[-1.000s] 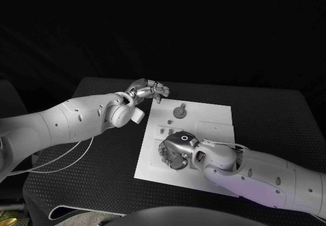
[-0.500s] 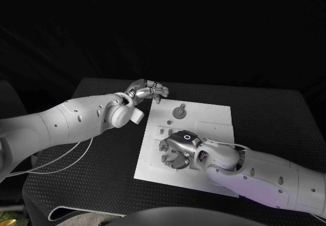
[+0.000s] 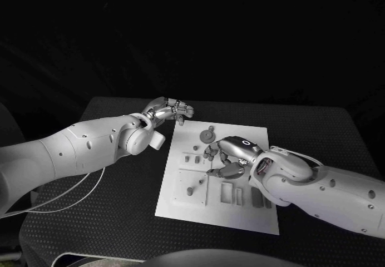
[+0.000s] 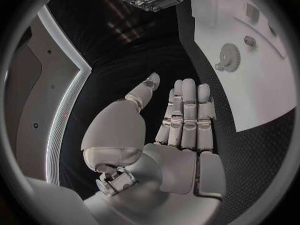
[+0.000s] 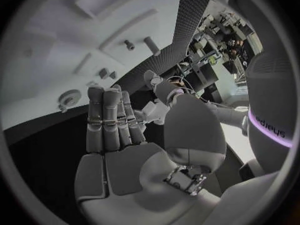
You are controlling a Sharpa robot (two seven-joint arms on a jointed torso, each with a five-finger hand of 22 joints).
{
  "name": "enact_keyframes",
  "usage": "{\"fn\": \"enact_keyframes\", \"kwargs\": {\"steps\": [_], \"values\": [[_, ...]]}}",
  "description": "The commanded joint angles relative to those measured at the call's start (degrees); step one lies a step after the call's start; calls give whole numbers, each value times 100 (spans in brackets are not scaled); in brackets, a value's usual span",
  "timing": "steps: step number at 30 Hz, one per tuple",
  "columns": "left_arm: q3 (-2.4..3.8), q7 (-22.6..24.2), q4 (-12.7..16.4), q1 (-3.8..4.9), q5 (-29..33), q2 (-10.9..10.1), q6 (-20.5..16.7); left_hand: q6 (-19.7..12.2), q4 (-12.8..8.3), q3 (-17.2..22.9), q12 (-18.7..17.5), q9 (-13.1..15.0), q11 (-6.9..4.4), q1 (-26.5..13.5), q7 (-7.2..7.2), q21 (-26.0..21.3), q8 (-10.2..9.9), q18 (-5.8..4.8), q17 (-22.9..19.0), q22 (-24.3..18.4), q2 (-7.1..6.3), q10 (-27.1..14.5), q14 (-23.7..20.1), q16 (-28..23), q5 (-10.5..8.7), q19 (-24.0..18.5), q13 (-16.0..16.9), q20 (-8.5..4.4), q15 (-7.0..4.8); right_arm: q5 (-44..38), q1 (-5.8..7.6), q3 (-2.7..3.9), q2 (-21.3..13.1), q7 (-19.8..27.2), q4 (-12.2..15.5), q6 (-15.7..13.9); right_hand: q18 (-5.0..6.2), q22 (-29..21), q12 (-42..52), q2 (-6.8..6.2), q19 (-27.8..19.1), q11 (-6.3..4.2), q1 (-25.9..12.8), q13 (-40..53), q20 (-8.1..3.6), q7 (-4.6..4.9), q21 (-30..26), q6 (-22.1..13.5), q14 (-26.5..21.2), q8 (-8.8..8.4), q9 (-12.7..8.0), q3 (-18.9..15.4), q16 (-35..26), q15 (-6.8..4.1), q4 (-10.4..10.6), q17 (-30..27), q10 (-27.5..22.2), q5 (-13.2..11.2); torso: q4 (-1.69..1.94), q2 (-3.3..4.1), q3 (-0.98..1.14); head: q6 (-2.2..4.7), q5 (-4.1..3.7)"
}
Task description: Assemble the parts on the task board
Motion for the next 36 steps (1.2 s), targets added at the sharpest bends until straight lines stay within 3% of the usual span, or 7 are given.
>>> {"fn": "enact_keyframes", "kwargs": {"steps": [1, 7, 11, 22, 26, 33, 36], "values": [[2, 62, -68, 2, 31, 39, 92, -10, -2, 2, 37, -6, 16, 36, 1, -28, -18, 81, 7, 7, 39, -35, -17, -25, -28, -7, -8, -38, 27, 1711, 138, 25, -216, 37, 69, 389, 274, 103, 154, 42, 16, -45, -33, 69, -38, -2, 46, 52, 0, 46, -7, -92, 45, -96, 0, -36, 175, -64, -33, -26, 12, 48, -78], [-2, 65, -158, -42, 31, 77, 104, -10, 6, -2, 41, -6, 17, 27, 3, -30, -17, 79, 9, 10, 46, -32, -16, -24, -29, -5, -8, -36, 27, 2691, 328, 28, -652, -244, 99, 661, 274, 101, 1033, 162, 213, -251, -243, 736, -143, -79, 203, -28, 179, 19, -45, -455, 214, -309, 50, -86, 530, 154, -91, -73, 26, 92, -156], [-5, 73, -202, -91, 32, 95, 111, -11, 5, 0, 42, -6, 16, 33, 2, -31, -17, 80, 11, 12, 57, -32, -16, -24, -28, -4, -7, -37, 27, 3006, 395, 25, -927, -490, 111, 863, 274, 93, 2355, 269, 296, -274, -730, 1876, -244, -86, 322, -267, 241, -96, -96, -896, 297, -308, 232, -116, 131, 612, -136, -115, 40, 109, -123], [-16, 80, -217, -228, 93, 134, 99, -13, 20, -45, 54, -6, 15, -36, 4, -36, -16, 75, 21, 29, 59, -26, -15, -26, -29, 1, -5, -34, 27, 3219, 417, 6, -1427, -1467, 178, 1799, 274, 112, 5212, 820, 522, -562, -1200, 4315, -433, -391, 855, 418, 468, 339, 315, -1498, 1029, -600, -10, 450, -366, 783, -235, -204, 55, 92, -271], [-18, 71, -259, -273, 150, 166, 112, -17, 24, -61, 59, -7, 14, -65, 5, -39, -18, 75, 25, 34, 65, -24, -15, -28, -29, 3, -4, -35, 26, 3141, 428, -105, -1385, -1732, -2, 1959, 274, 121, 5382, 916, 569, -574, -1325, 4495, -446, -407, 973, 438, 466, 337, 371, -1525, 1172, -610, -17, 626, -321, 879, -288, -253, 48, 70, -263], [-27, 70, -360, -371, 225, 276, 104, -31, 30, -88, 69, -11, 10, -121, 9, -49, -24, 76, 31, 44, 87, -21, -17, -33, -27, 4, -2, -38, 23, 3041, 427, -291, -1350, -2061, 15, 2176, 274, 107, 5497, 1050, 545, -592, -1488, 4693, -463, -424, 1109, 506, 440, 338, 451, -1567, 1300, -623, -95, 836, -311, 953, -306, -342, 15, 24, -284], [-34, 70, -359, -382, 225, 278, 98, -33, 31, -95, 71, -11, 10, -135, 10, -52, -25, 76, 33, 47, 89, -20, -17, -34, -27, 3, -2, -38, 23, 3020, 427, -328, -1344, -2185, 35, 2211, 274, 98, 5509, 1054, 535, -604, -1579, 4762, -451, -438, 1159, 565, 435, 343, 495, -1531, 1323, -631, -123, 914, -292, 1390, -306, -397, 2, -13, -289]]}}
